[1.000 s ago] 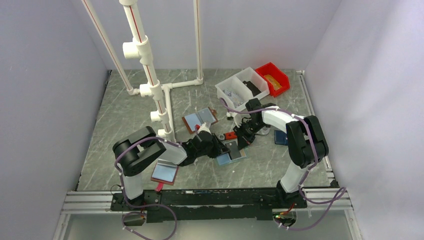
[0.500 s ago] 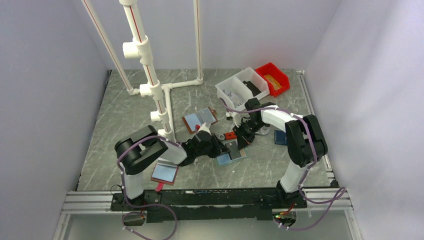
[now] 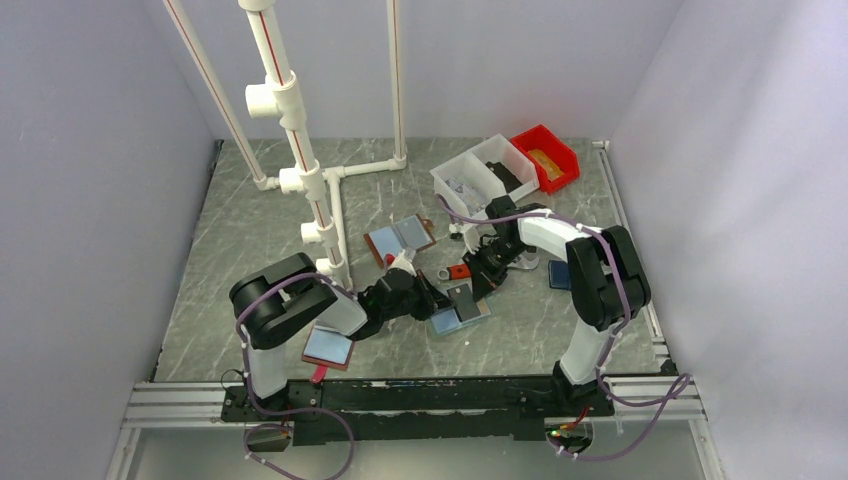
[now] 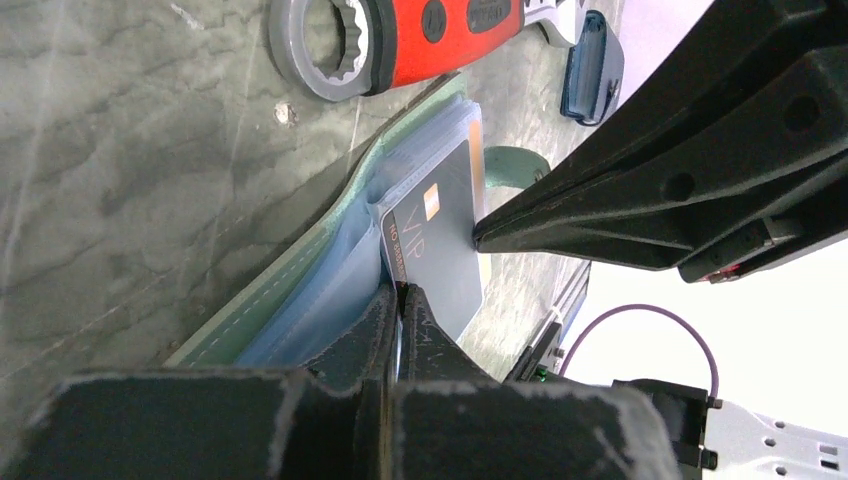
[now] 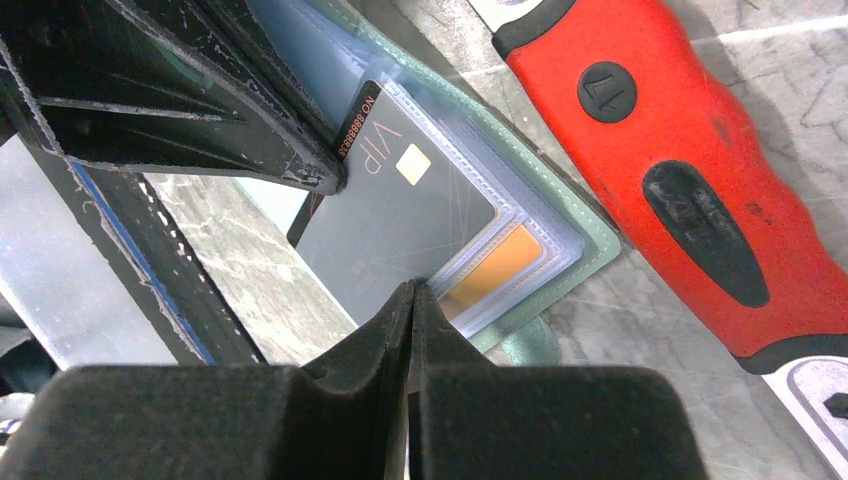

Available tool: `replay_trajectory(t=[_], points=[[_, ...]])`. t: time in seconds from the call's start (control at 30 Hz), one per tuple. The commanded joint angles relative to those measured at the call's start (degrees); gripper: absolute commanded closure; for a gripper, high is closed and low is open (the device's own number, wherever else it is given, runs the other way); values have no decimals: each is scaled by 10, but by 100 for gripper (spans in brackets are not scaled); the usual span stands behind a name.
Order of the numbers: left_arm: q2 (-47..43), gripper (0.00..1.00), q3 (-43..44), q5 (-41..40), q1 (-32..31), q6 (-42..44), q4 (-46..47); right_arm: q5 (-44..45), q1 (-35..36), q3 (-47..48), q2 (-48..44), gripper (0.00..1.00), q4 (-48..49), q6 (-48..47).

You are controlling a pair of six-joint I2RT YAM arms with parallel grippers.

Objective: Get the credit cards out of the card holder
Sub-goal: Remove the credit card from the card holder.

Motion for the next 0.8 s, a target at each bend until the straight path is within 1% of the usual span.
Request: replay_trajectory(t=[0.0, 0.17, 0.43, 0.77], points=[[-3, 100, -19, 15, -6, 18, 31, 51, 22, -25, 51, 96, 29, -1], [-21, 100, -33, 16, -5, 33, 19, 58, 22, -24, 56, 93, 28, 0], [-35, 100, -65, 13, -4, 28, 27, 57, 23, -23, 57, 89, 27, 0], [-36, 100, -72, 30, -5, 33, 55, 56, 23, -23, 55, 86, 26, -1]])
